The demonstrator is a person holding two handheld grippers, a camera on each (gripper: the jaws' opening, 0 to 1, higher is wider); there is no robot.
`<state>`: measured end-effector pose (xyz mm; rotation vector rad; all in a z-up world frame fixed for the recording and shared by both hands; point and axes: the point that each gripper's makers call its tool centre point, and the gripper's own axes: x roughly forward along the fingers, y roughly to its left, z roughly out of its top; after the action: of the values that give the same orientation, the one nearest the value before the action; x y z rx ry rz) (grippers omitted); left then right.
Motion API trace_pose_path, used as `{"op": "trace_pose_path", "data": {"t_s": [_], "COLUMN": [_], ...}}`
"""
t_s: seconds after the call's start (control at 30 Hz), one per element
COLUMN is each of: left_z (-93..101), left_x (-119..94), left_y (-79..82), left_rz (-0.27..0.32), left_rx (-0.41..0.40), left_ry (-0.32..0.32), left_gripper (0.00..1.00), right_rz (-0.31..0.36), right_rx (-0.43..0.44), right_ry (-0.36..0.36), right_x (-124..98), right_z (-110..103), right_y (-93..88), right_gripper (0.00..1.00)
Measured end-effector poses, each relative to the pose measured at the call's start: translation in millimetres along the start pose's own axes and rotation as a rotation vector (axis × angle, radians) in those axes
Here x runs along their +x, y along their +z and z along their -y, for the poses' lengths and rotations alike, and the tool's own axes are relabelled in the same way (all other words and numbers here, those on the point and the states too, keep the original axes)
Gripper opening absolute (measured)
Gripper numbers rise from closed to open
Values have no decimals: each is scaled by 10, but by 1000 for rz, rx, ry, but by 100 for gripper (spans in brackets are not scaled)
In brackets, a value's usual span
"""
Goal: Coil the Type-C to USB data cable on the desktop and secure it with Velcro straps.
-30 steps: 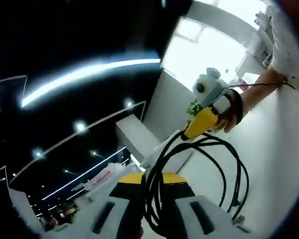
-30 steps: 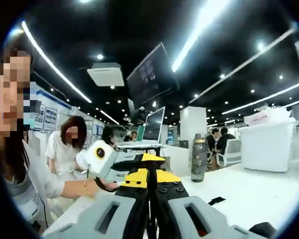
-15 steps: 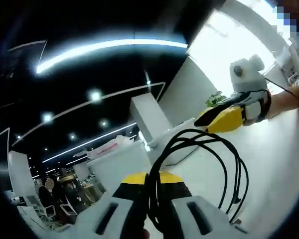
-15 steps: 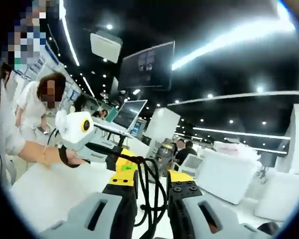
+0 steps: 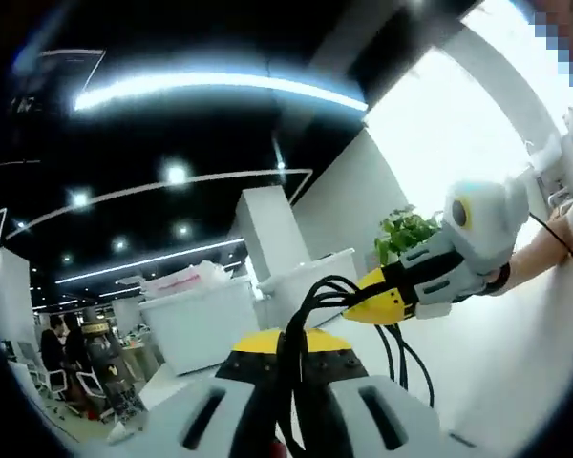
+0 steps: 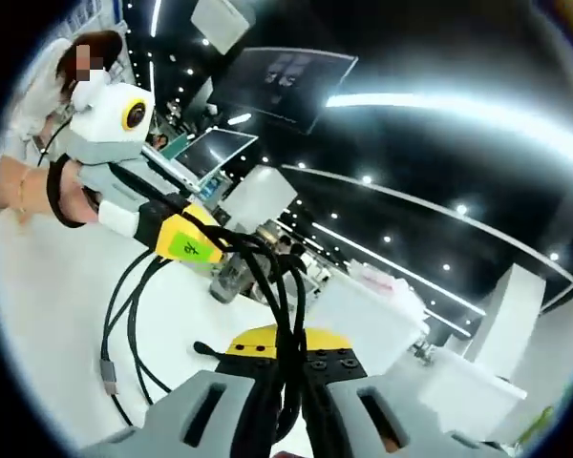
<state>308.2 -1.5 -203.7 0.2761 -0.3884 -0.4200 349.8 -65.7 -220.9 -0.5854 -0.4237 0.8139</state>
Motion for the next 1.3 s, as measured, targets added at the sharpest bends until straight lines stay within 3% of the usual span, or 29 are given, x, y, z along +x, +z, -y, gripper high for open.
{"op": "trace_pose_path", "data": {"t_s": [0.13, 0.3, 0.43, 0.5, 0.6, 0.63, 0.7, 0.83, 1.0, 1.03, 1.13, 1.17, 1.2, 1.3], "left_z": [-65, -84, 88, 97, 44, 15, -44, -91, -143, -157, -171, -154, -67, 102], "left_x": [-19, -65, -9, 4, -11, -26, -35, -37, -27, -35, -90, -92, -95, -115], "left_y": [27, 95, -98, -164, -236, -245, -236, -318, -254, -215, -152, -147, -172, -258], "left_rz": [22, 58, -17, -37, -61, -62, -49, -75, -58, -40, -11, -8, -19, -64], "left_rx": [22, 8, -33, -1, 12, -62, -136, -81, 61, 96, 70, 56, 9, -60], "left_ry": [37, 26, -82, -82, -82, -85, -94, -91, -57, -50, -33, -48, -103, -211], "left_gripper": [18, 22, 23, 28, 19, 14, 9, 9, 8, 9, 18, 26, 33, 34], "right_rz": [-2, -9, 29, 45, 61, 63, 65, 56, 54, 57, 69, 71, 67, 85], "right_rx": [-1, -8, -24, -37, -54, -55, -22, 98, 228, 230, 195, 204, 231, 278], "right_ry": [14, 27, 62, 84, 106, 109, 126, 184, 214, 221, 254, 284, 311, 370], "right_x": [4, -3, -16, -26, -20, -30, -22, -13, 10, 5, -28, -45, -60, -99], "right_z": [-13, 42, -22, -78, -115, -127, -142, -216, -234, -229, -282, -325, -354, -411], "right_y": [-15, -52, 35, 95, 135, 151, 153, 145, 123, 138, 208, 237, 256, 325], "right_gripper": [3, 3, 3, 3, 2, 2, 2, 2, 2, 2, 2, 2, 2, 2]}}
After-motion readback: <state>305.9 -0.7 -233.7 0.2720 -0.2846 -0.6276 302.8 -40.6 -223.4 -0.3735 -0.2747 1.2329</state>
